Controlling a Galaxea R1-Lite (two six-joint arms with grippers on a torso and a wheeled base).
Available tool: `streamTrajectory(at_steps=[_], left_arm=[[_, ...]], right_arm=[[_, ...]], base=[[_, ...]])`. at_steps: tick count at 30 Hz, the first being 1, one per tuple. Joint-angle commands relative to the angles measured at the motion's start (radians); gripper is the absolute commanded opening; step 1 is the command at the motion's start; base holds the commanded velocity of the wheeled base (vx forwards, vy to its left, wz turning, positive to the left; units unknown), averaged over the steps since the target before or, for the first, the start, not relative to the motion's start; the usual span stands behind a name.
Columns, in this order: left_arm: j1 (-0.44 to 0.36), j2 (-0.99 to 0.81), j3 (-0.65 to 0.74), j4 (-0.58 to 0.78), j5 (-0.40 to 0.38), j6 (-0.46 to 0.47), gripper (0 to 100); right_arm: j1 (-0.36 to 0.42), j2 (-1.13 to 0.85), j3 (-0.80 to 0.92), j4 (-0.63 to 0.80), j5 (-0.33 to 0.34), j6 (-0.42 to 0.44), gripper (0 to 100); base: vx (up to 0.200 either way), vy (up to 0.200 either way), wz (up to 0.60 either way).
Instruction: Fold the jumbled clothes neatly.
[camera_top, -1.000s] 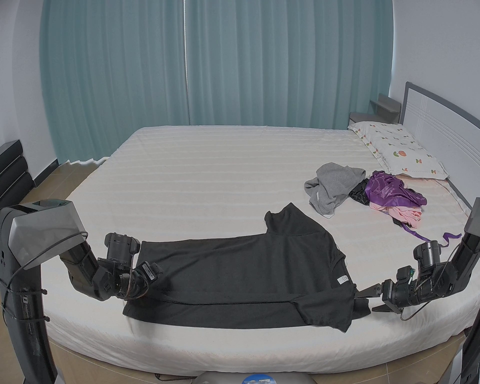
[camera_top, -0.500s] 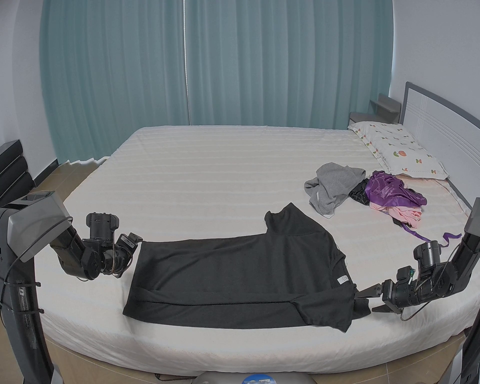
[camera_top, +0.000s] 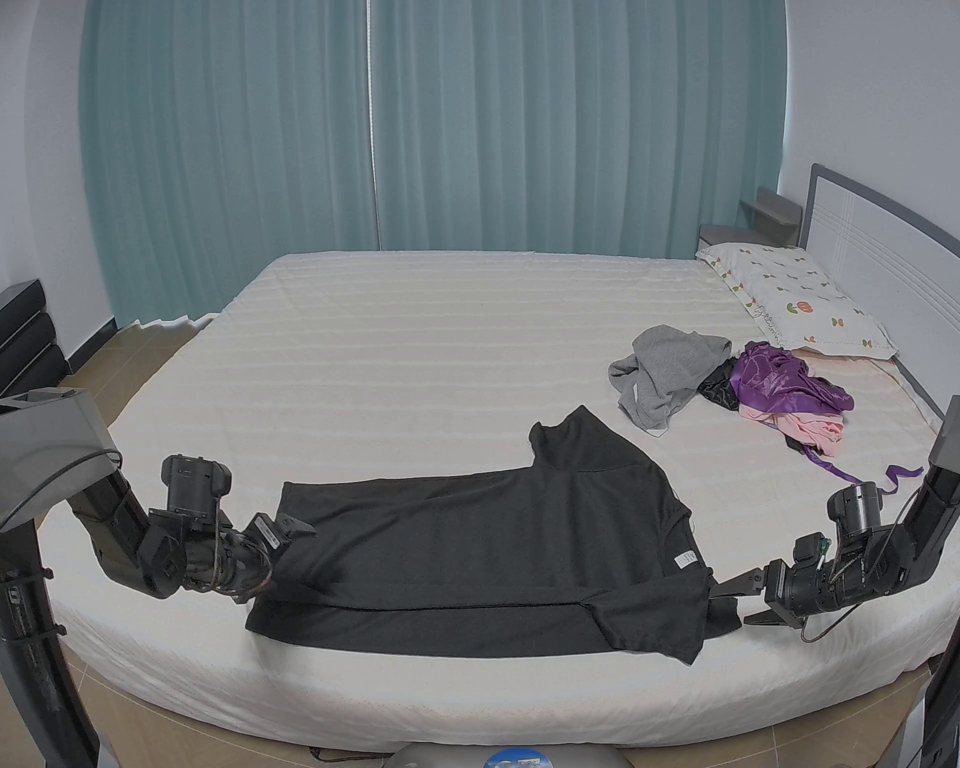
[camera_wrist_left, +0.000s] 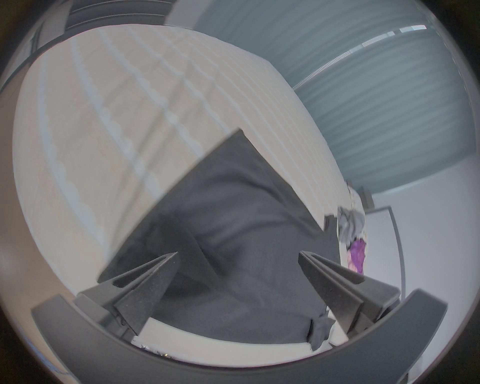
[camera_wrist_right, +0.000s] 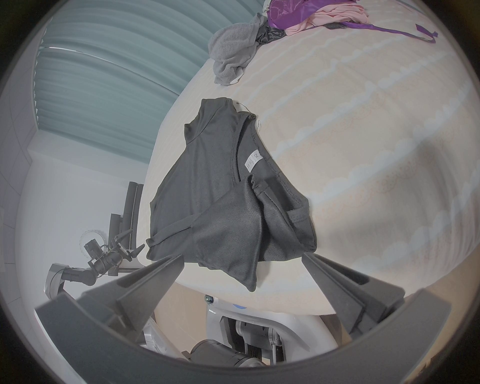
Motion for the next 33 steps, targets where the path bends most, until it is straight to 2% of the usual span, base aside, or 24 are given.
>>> streamTrajectory(at_steps=[1, 4, 7, 13, 17, 24, 28, 33], left_arm=[[-0.090, -0.046, 0.053, 0.003, 0.027, 0.039, 100], [-0.139, -0.036, 0.057, 0.003, 0.070, 0.044, 100], [-0.165, -0.023, 0.063, 0.004, 0.111, 0.089, 100], [-0.167, 0.056, 0.042, -0.002, 0.146, 0.119, 100], [-0.161, 0.084, 0.033, 0.000, 0.179, 0.193, 100], [-0.152, 0.141, -0.027, -0.006, 0.260, 0.207, 100], [-0.123, 0.167, -0.110, -0.006, 0.280, 0.185, 100], [-0.083, 0.165, -0.171, -0.006, 0.274, 0.073, 100]], right_arm=[[0.001, 0.001, 0.000, -0.001, 0.001, -0.002, 100], [0.001, 0.001, 0.000, -0.001, 0.001, -0.002, 100], [0.001, 0.001, 0.000, -0.001, 0.001, -0.002, 100], [0.001, 0.001, 0.001, -0.001, -0.001, -0.004, 100], [0.003, 0.001, 0.001, -0.001, -0.005, -0.004, 100], [0.004, 0.001, 0.001, 0.001, -0.007, -0.004, 100], [0.004, 0.003, 0.001, 0.001, -0.007, -0.004, 100], [0.004, 0.006, 0.000, -0.001, -0.008, -0.005, 100]], base=[[0.000, 0.000, 0.00], [0.000, 0.000, 0.00], [0.000, 0.000, 0.00], [0.000, 0.000, 0.00], [0.000, 0.000, 0.00], [0.000, 0.000, 0.00], [0.000, 0.000, 0.00], [0.000, 0.000, 0.00]])
